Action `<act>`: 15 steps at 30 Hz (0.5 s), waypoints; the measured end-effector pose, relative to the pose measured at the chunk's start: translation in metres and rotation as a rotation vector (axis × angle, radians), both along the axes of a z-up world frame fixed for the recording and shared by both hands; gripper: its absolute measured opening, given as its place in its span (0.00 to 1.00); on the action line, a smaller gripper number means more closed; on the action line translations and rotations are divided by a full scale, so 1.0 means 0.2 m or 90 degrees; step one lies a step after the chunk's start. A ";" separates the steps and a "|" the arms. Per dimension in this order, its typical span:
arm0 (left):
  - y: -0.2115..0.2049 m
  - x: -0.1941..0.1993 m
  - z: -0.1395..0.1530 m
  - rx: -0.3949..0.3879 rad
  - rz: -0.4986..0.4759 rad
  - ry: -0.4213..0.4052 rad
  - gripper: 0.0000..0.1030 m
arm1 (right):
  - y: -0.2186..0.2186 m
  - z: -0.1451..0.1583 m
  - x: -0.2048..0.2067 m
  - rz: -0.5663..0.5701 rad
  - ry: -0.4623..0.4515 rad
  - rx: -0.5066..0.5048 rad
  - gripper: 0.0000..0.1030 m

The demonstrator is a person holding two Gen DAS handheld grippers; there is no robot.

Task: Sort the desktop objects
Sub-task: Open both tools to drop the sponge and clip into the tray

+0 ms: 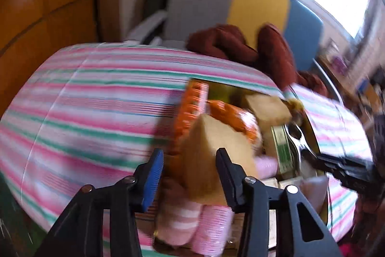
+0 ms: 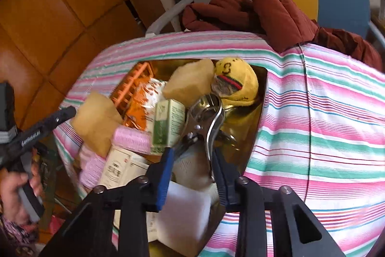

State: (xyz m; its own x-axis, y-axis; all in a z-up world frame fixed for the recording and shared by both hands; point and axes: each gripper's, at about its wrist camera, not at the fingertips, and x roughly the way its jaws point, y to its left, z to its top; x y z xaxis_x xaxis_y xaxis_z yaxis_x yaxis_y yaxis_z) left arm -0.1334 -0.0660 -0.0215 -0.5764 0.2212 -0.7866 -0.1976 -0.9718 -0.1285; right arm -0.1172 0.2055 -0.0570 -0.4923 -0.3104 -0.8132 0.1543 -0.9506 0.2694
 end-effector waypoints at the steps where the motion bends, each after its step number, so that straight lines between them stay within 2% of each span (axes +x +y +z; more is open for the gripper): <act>1: 0.05 0.00 -0.01 -0.005 -0.027 -0.003 0.40 | 0.00 -0.01 0.00 0.002 -0.008 0.006 0.30; 2: 0.09 -0.01 -0.04 0.004 -0.045 -0.012 0.36 | -0.01 -0.03 -0.01 0.004 -0.018 0.011 0.29; 3: 0.12 -0.03 -0.06 0.012 -0.057 -0.023 0.36 | -0.02 -0.05 -0.02 0.007 -0.024 0.019 0.29; 6: 0.21 -0.07 -0.12 -0.010 -0.062 -0.013 0.37 | -0.04 -0.08 -0.08 0.004 -0.034 0.032 0.26; 10: 0.19 -0.11 -0.13 0.025 -0.065 -0.023 0.40 | -0.03 -0.16 -0.19 -0.018 -0.055 0.032 0.23; 12: 0.14 -0.08 -0.10 0.058 -0.054 -0.028 0.52 | -0.02 -0.15 -0.18 -0.004 -0.050 0.031 0.24; 13: 0.12 -0.06 -0.09 0.068 -0.045 -0.026 0.63 | -0.01 -0.14 -0.16 0.001 -0.049 0.020 0.24; 14: 0.11 -0.02 -0.08 0.074 -0.036 -0.020 0.68 | 0.02 -0.12 -0.14 0.002 -0.046 -0.001 0.26; 15: 0.10 0.00 -0.06 0.074 -0.028 -0.010 0.69 | 0.04 -0.10 -0.11 0.000 -0.041 -0.023 0.40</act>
